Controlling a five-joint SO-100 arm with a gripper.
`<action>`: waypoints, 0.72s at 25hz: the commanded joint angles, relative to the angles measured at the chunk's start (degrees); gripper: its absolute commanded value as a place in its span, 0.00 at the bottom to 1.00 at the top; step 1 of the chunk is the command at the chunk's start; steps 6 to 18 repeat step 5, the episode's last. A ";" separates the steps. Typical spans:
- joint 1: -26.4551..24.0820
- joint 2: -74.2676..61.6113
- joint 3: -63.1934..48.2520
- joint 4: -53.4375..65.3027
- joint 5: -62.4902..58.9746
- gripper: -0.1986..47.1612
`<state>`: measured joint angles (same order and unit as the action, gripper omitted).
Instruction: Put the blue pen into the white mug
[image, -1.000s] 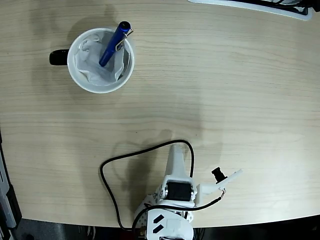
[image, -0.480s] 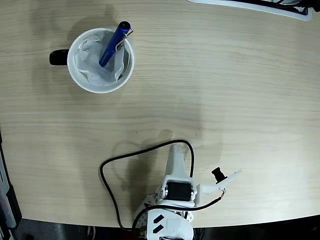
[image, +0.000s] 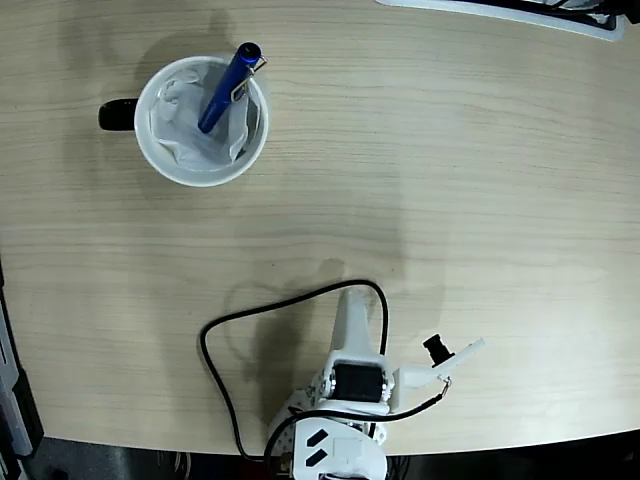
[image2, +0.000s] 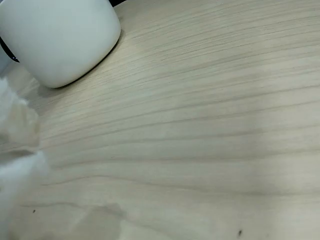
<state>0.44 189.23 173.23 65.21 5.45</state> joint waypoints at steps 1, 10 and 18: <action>0.09 3.87 -1.14 0.97 0.62 0.01; 0.09 3.87 -1.14 0.97 0.62 0.01; 0.09 3.87 -1.14 0.97 0.62 0.01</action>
